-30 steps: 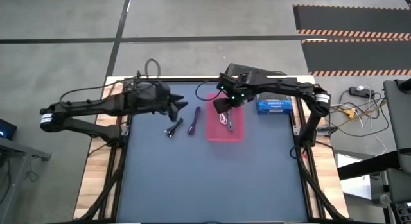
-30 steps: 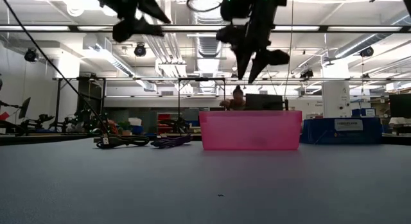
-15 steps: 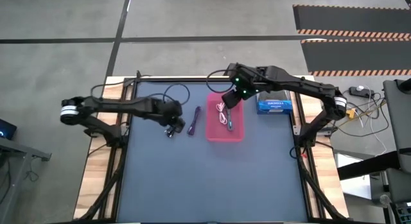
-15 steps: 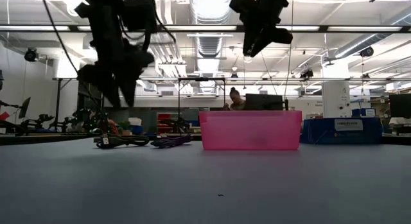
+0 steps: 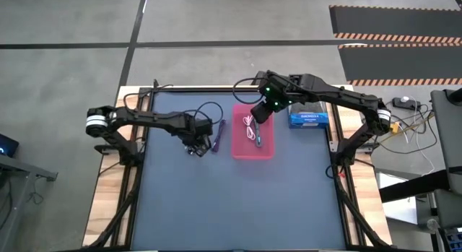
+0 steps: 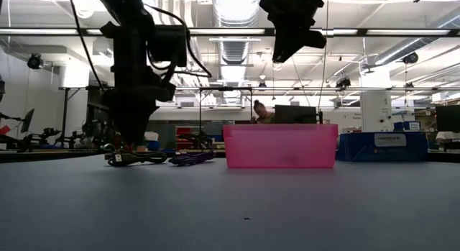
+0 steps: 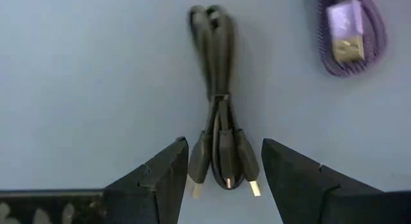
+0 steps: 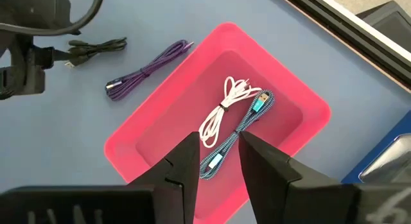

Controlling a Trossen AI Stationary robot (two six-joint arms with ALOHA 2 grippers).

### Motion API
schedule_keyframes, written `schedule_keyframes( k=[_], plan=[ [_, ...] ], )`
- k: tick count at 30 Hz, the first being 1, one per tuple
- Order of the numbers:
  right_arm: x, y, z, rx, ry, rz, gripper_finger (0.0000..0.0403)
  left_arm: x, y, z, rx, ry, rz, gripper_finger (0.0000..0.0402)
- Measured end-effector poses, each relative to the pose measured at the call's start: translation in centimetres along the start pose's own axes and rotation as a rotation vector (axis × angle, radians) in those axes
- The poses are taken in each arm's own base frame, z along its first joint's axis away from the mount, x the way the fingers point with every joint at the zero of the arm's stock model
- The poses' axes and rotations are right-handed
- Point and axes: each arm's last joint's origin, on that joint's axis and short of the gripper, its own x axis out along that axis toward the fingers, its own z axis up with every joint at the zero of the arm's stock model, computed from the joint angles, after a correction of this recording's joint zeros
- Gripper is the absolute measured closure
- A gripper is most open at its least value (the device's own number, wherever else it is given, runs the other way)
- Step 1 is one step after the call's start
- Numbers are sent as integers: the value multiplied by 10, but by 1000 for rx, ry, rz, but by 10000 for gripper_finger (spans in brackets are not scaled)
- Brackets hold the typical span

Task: Pick and place USB-C Cables
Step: Put the black USB cable into the red bin

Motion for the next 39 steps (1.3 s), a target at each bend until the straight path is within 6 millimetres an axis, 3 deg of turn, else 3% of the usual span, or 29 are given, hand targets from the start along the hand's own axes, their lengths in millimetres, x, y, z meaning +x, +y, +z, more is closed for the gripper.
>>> schedule_keyframes(
  k=[10,22,26,39],
  plan=[
    [0,0,0,4,2,0,304,7,1,-1,228,-17,-11,219],
    [0,0,0,20,3,0,309,23,-2,0,188,-140,-80,219],
    [0,0,0,20,2,0,314,30,2,-6,145,-99,-46,223],
    [0,0,0,19,-4,3,320,40,7,-16,114,-74,-41,366]
  ],
)
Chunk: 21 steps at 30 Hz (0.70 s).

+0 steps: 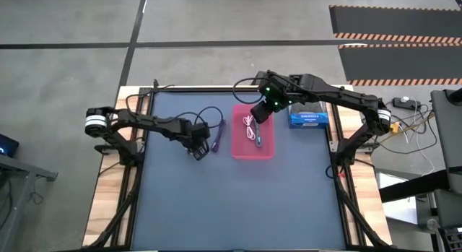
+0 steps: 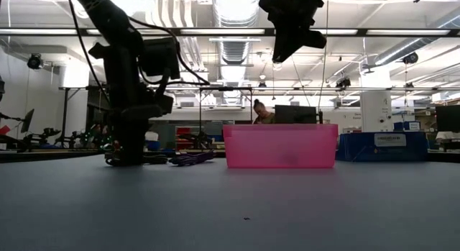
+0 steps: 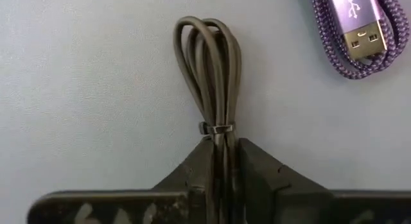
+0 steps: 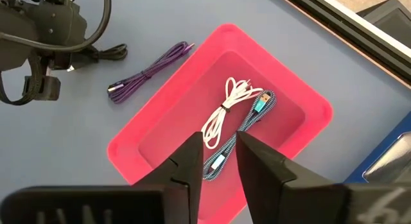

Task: Pick and place USB-C Cables
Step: Put the black USB cable into the red bin

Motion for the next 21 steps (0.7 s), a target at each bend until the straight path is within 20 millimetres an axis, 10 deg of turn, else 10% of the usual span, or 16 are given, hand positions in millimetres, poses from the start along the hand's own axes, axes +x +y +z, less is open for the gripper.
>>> schedule_keyframes(
  k=[7,21],
  plan=[
    [0,8,-2,-26,-16,22,334,-16,2,0,-1,-30,-15,370],
    [-8,59,-4,-166,-222,235,344,-116,15,-2,-5,-533,-239,374]
  ],
)
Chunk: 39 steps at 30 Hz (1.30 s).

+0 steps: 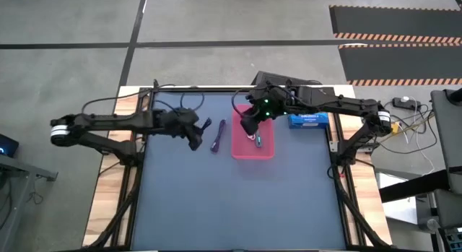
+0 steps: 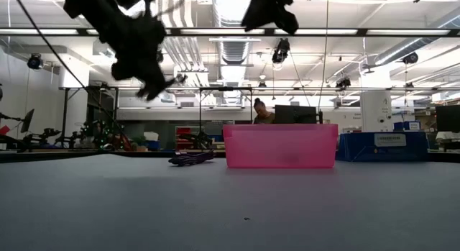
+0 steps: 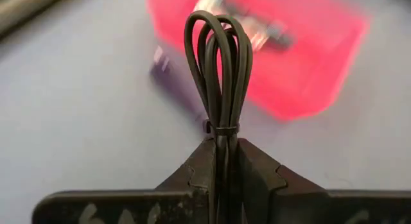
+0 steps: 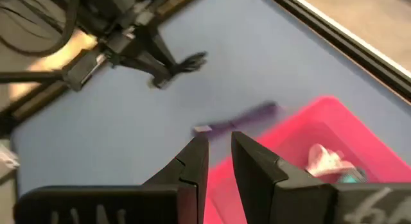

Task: Pick and place USB-C Cables
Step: Put the black USB cable into the red bin

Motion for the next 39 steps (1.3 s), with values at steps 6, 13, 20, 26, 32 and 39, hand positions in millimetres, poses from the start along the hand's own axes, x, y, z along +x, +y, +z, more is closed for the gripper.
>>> schedule_keyframes(
  k=[6,13,20,26,32,39],
  plan=[
    [-6,23,8,-111,-148,113,344,-30,-6,20,21,-257,-142,374],
    [-15,51,17,-234,-357,240,344,-59,-13,37,53,-479,-345,374],
    [-19,63,24,-226,-476,308,344,-84,-17,46,78,-647,-488,375],
    [-20,63,27,-188,-506,319,316,-95,-17,49,80,-729,-521,376],
    [-15,67,30,-226,-568,309,258,-94,-18,52,87,-747,-540,376],
    [11,69,32,-283,-604,275,228,-91,-20,54,91,-767,-559,376]
  ],
)
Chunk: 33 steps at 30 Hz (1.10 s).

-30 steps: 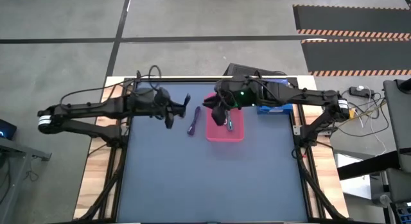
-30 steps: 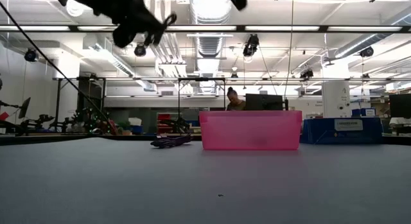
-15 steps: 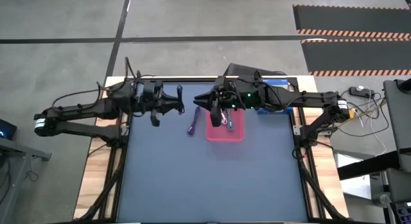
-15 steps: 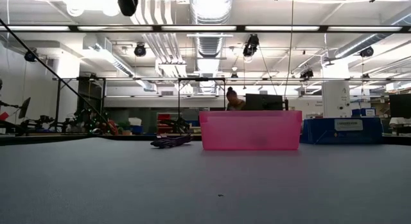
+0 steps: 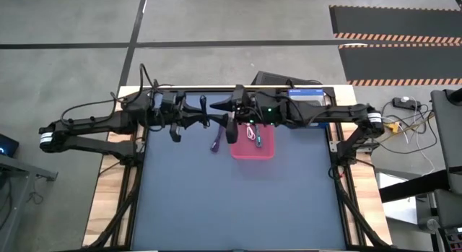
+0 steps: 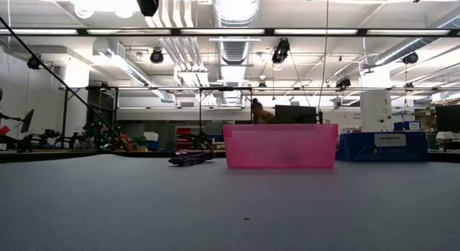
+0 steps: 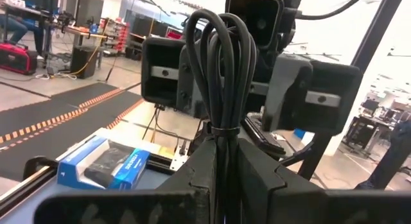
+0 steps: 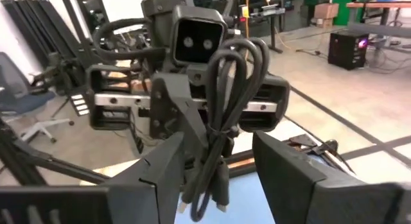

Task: Pick and place USB-C Cables
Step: Put the black USB cable into the red bin

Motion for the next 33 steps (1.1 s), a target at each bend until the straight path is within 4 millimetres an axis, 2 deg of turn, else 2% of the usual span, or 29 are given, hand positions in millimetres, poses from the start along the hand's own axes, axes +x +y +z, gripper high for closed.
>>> schedule_keyframes(
  k=[9,18,25,33],
  plan=[
    [7,-2,-2,-3,-25,-11,227,2,1,-2,26,2,0,378],
    [20,-8,-14,37,-4,-23,231,14,6,-10,40,0,4,378],
    [19,-7,-13,34,-5,-17,268,15,6,-10,36,-5,-3,379],
    [18,-7,-13,48,-5,-8,303,15,5,-9,22,-5,-19,361]
  ],
)
